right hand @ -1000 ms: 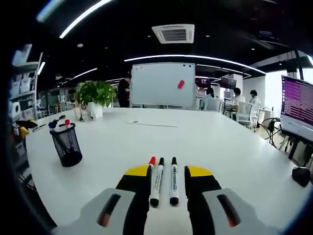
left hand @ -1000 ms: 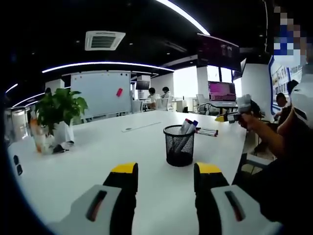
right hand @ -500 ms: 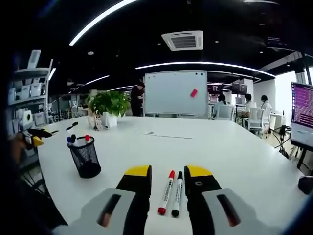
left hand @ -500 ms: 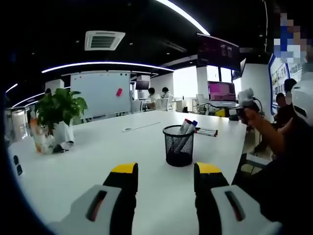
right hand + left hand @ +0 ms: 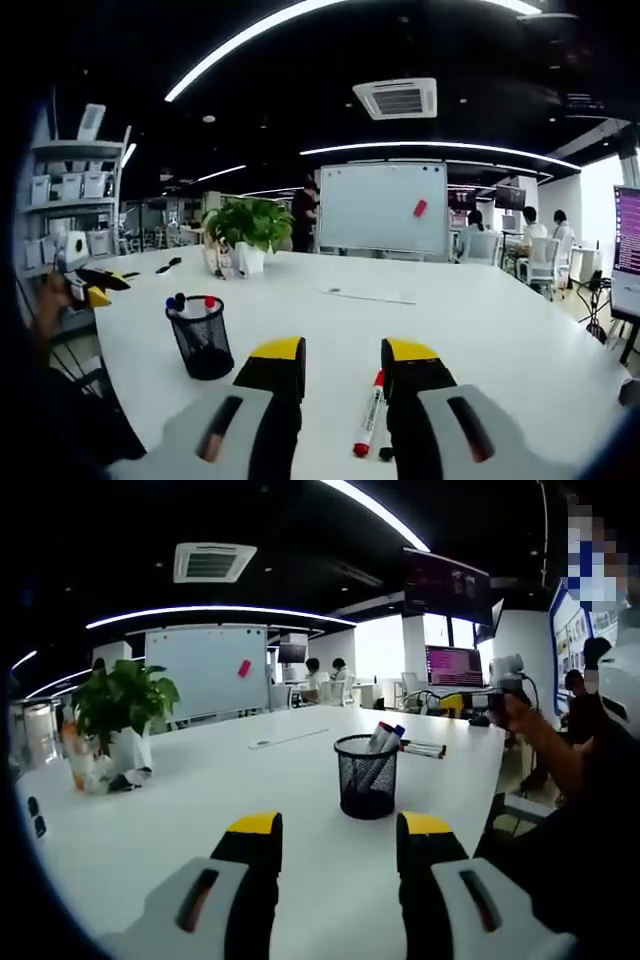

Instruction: Pick up the whiteboard markers from the pen holder and place them facing the whiteboard neatly

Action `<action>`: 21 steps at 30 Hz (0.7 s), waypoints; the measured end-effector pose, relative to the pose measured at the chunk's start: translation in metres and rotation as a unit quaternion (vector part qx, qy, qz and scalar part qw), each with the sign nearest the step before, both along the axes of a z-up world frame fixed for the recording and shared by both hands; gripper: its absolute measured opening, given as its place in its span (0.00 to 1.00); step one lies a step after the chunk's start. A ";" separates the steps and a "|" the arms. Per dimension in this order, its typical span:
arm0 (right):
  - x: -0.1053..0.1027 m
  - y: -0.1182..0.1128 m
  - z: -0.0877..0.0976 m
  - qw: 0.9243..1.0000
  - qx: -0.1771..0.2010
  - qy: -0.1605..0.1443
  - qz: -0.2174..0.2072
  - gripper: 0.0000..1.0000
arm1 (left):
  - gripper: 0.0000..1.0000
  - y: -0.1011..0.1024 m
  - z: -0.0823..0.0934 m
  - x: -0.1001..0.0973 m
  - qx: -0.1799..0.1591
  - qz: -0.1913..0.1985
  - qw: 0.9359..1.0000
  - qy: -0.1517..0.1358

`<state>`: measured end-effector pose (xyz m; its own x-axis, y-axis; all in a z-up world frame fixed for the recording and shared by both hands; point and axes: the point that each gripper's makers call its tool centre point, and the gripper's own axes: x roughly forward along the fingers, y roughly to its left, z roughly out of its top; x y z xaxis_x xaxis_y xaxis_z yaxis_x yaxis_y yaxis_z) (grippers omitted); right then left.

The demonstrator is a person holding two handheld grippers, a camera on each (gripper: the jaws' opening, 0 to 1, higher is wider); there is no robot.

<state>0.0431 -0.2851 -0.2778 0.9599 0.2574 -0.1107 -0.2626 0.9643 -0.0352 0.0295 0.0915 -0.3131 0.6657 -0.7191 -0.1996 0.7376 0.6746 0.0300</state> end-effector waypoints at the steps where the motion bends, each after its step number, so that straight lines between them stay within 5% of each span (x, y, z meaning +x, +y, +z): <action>1: 0.000 0.002 0.001 1.000 -0.001 -0.001 0.002 0.33 | 0.47 0.000 0.000 0.000 -0.001 0.000 1.000 0.001; 21: 0.011 0.056 0.008 0.997 0.015 -0.003 0.073 0.35 | 0.47 0.001 -0.001 0.000 -0.001 0.000 1.000 0.000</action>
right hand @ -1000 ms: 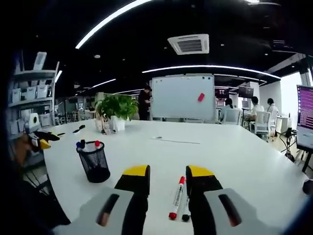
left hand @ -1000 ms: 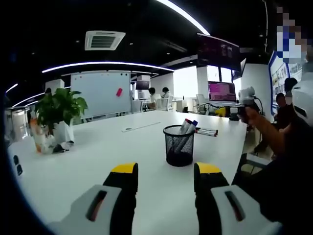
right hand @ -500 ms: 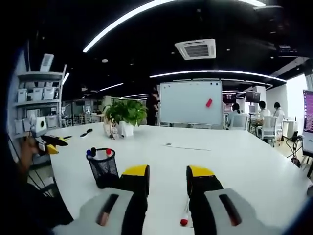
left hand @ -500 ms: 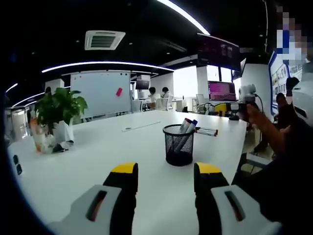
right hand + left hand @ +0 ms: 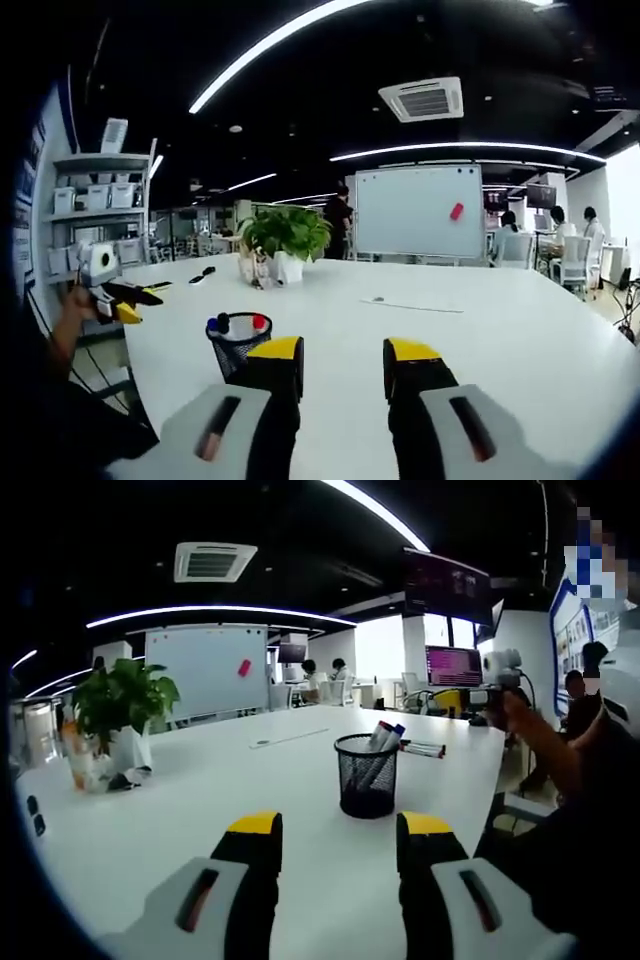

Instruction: Pick up the whiteboard markers from the pen holder and place them facing the whiteboard neatly

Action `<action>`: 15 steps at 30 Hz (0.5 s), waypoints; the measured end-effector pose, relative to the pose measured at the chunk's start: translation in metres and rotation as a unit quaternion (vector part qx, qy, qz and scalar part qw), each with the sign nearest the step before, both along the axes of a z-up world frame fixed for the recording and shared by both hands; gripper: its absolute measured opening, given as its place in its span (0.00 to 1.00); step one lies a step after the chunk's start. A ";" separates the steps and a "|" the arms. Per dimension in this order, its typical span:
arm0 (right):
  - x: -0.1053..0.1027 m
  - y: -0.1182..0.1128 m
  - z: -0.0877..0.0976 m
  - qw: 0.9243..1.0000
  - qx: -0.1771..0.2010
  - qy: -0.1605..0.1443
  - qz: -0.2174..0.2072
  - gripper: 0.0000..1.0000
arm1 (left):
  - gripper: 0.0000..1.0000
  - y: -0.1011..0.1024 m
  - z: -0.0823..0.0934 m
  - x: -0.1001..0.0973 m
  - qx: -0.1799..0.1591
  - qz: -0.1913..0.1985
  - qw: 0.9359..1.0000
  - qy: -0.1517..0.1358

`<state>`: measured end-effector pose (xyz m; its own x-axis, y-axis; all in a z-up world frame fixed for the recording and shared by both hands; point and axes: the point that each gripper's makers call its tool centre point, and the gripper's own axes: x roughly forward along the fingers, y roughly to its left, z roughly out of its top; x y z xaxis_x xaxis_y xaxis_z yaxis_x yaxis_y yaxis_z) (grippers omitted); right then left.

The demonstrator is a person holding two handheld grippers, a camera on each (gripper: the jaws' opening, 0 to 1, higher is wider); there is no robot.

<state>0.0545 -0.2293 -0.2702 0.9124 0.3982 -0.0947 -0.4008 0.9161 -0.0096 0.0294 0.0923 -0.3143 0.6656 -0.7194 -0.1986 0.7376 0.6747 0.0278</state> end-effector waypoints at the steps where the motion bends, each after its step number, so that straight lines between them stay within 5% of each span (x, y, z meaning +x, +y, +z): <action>1: 0.001 0.001 0.000 1.000 -0.002 0.000 0.001 0.35 | 0.47 0.000 0.000 0.000 0.000 -0.001 1.000 0.000; 15: 0.000 0.029 -0.003 0.999 -0.006 0.005 0.034 0.37 | 0.47 0.000 0.000 0.000 -0.001 -0.001 1.000 -0.001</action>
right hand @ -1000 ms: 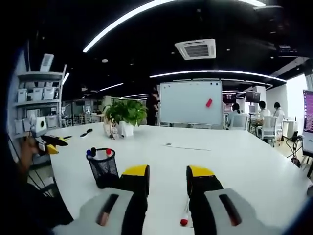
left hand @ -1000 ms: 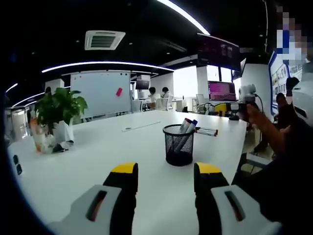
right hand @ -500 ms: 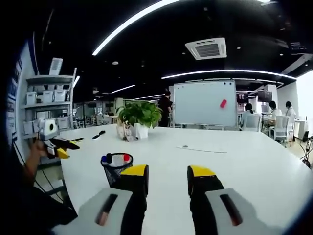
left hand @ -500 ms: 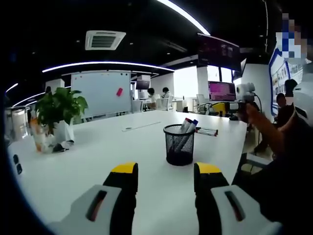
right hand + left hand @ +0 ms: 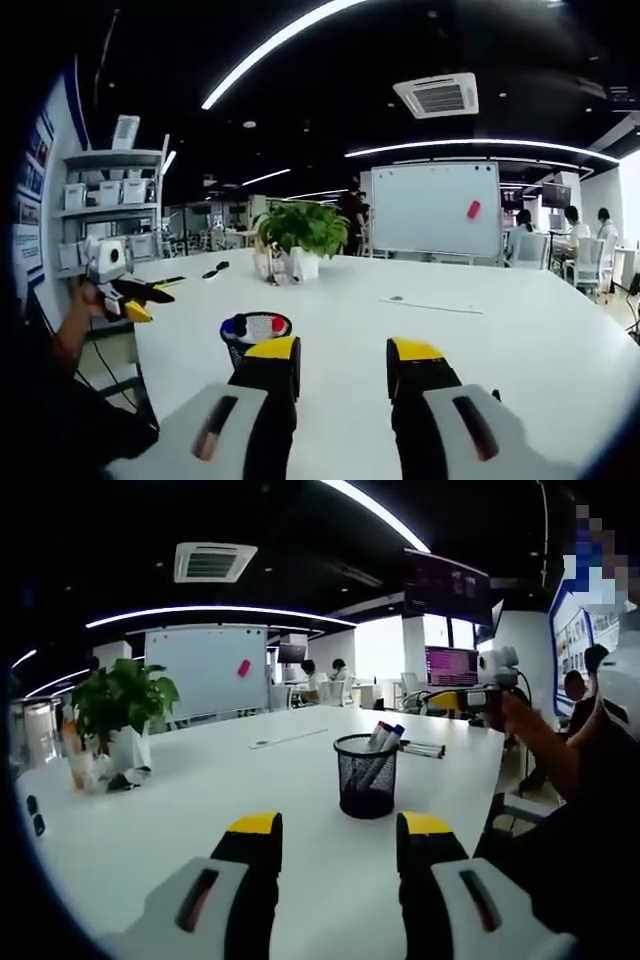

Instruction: Pick up the whiteboard markers from the pen holder and place them facing the whiteboard neatly

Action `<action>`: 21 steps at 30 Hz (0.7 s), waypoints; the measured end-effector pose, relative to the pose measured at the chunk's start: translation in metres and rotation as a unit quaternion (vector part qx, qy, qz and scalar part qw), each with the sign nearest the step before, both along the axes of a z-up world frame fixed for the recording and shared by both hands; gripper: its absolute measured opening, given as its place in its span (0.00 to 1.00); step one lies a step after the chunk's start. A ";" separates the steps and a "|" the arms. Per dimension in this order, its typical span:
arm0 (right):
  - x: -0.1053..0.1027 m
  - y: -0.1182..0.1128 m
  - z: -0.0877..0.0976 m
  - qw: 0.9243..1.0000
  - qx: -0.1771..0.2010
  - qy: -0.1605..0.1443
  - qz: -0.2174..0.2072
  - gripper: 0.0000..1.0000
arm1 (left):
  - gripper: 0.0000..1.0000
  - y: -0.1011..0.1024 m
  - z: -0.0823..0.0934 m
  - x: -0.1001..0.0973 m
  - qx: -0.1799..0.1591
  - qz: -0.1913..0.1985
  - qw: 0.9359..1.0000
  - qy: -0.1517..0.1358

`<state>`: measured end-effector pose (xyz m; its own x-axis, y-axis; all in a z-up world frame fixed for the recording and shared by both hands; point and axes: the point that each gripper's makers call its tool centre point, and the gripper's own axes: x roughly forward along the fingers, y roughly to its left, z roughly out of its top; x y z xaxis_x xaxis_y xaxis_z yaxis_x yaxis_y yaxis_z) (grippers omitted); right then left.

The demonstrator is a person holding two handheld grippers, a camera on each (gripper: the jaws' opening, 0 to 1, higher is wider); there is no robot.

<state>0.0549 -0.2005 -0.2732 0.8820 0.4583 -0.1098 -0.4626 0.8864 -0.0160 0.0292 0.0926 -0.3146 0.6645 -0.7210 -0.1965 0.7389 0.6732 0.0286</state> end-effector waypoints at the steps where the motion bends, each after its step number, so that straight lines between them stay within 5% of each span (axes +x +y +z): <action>1: 0.000 0.002 0.000 1.000 0.000 0.001 0.003 0.37 | 0.47 0.000 0.000 0.000 0.000 0.000 1.000 0.000; 21: 0.004 0.037 0.001 0.999 -0.009 0.002 0.041 0.34 | 0.47 0.006 0.002 0.000 -0.002 0.006 1.000 -0.002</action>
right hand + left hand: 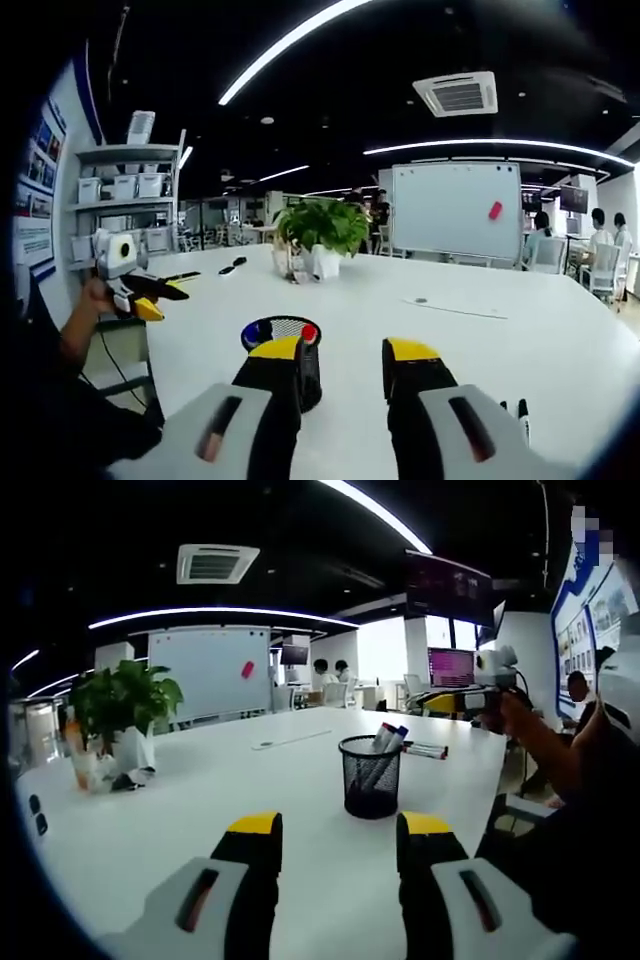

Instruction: Pick up the whiteboard markers from the pen holder and place them facing the whiteboard neatly

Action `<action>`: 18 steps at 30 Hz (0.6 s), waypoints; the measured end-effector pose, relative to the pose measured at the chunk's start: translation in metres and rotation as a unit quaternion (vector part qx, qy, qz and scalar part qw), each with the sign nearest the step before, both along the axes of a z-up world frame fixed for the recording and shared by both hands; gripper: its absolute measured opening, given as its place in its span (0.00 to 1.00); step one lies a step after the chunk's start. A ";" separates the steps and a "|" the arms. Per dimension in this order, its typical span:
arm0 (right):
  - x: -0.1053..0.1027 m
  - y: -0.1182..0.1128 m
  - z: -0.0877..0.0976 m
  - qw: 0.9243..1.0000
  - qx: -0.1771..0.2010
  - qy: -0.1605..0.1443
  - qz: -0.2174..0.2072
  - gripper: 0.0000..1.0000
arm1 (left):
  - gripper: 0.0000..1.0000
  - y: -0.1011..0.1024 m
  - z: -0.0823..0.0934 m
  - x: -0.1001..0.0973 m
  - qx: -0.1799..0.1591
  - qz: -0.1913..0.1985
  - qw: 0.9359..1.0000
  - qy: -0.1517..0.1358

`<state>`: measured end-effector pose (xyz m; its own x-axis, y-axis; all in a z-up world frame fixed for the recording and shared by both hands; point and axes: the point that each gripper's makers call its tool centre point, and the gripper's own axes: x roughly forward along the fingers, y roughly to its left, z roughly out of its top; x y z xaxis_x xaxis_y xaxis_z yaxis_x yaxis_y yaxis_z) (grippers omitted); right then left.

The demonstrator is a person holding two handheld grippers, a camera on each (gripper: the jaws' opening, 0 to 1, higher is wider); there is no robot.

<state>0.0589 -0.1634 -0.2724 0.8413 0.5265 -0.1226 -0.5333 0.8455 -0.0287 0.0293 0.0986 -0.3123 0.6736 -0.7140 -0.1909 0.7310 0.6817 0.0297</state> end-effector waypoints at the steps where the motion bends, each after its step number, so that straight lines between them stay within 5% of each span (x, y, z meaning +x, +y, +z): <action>1: 0.000 0.001 0.000 1.000 -0.002 0.000 0.001 0.34 | 0.47 0.000 0.000 0.000 -0.001 0.000 1.000 0.000; 18: 0.011 0.021 -0.009 0.999 -0.022 -0.001 0.023 0.30 | 0.47 -0.005 -0.003 0.000 0.001 -0.006 1.000 0.005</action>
